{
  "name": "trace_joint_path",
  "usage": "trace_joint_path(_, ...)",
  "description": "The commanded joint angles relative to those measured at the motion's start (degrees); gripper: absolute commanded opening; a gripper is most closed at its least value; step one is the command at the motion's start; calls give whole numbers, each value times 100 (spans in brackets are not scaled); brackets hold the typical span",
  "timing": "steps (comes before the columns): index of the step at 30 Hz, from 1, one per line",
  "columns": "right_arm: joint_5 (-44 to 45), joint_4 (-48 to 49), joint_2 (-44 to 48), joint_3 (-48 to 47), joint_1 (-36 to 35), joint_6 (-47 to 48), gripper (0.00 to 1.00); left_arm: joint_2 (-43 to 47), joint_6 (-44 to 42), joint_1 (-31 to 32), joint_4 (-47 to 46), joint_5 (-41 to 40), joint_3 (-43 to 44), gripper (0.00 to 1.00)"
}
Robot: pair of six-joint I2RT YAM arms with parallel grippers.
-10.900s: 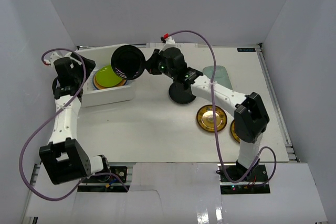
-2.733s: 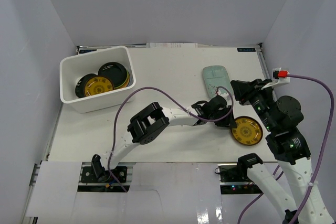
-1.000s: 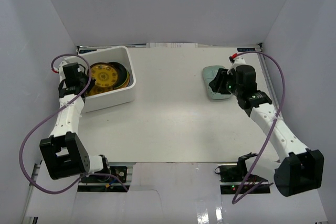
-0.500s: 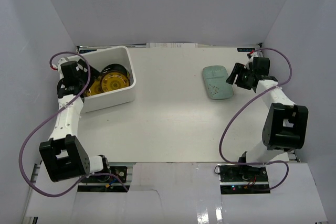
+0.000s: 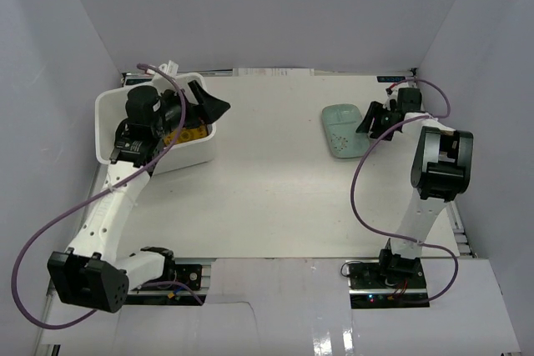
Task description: Place the plates into the plastic bin on the countertop
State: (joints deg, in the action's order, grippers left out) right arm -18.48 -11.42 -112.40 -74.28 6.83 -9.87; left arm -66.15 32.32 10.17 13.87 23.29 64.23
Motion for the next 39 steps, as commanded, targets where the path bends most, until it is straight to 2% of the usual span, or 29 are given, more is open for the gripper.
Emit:
trace_joint_path(1, -648, 314, -185, -35, 29, -41, 63, 506, -260, 54, -350, 1404, -164, 98)
trace_joint_path(3, -727, 491, -212, 229, 29, -208, 57, 734, -383, 221, -332, 1871, -270, 98)
trace_joint_path(5, -885, 737, -230, 449, 29, -332, 46, 867, -586, 485, -201, 2205, -279, 98)
trace_joint_path(6, -946, 903, -221, 510, 29, -462, 39, 910, -603, 564, -200, 2302, -331, 98)
trace_joint_path(7, -1008, 1009, -204, 589, 29, -533, 25, 954, -612, 686, -192, 2381, -358, 98)
trace_joint_path(10, -1184, 1405, -37, 959, 29, -814, 8, 1060, -656, 898, -87, 2505, -420, 98)
trace_joint_path(14, -1622, 2264, 638, 1608, 20, -1262, 8, 1043, -745, 1074, 212, 2224, -437, 98)
trace_joint_path(15, -1685, 2345, 1041, 1827, 11, -1341, 8, 956, -683, 1100, 265, 2093, -429, 98)
trace_joint_path(18, -1685, 2346, 1971, 2022, -120, -1500, 8, 719, -403, 1171, 257, 2197, -402, 98)
trace_joint_path(22, -1448, 1873, 2977, 2093, -663, -1466, 8, 25, -200, 1521, 186, 2330, -34, 98)
trace_joint_path(27, -1202, 1652, 3953, 2233, -1315, -1570, 8, -617, -138, 2426, 405, 1128, 432, 98)
trace_joint_path(30, -1246, 1661, 4322, 2278, -1535, -1702, 8, -995, -24, 2577, 441, 222, 398, 98)
trace_joint_path(35, -1465, 1713, 4674, 2374, -1790, -1843, 8, -1680, 196, 2674, 151, -306, 327, 98)
trace_joint_path(39, -1597, 1985, 4841, 2655, -1834, -2019, 8, -2006, 196, 2849, 63, -649, 371, 88)
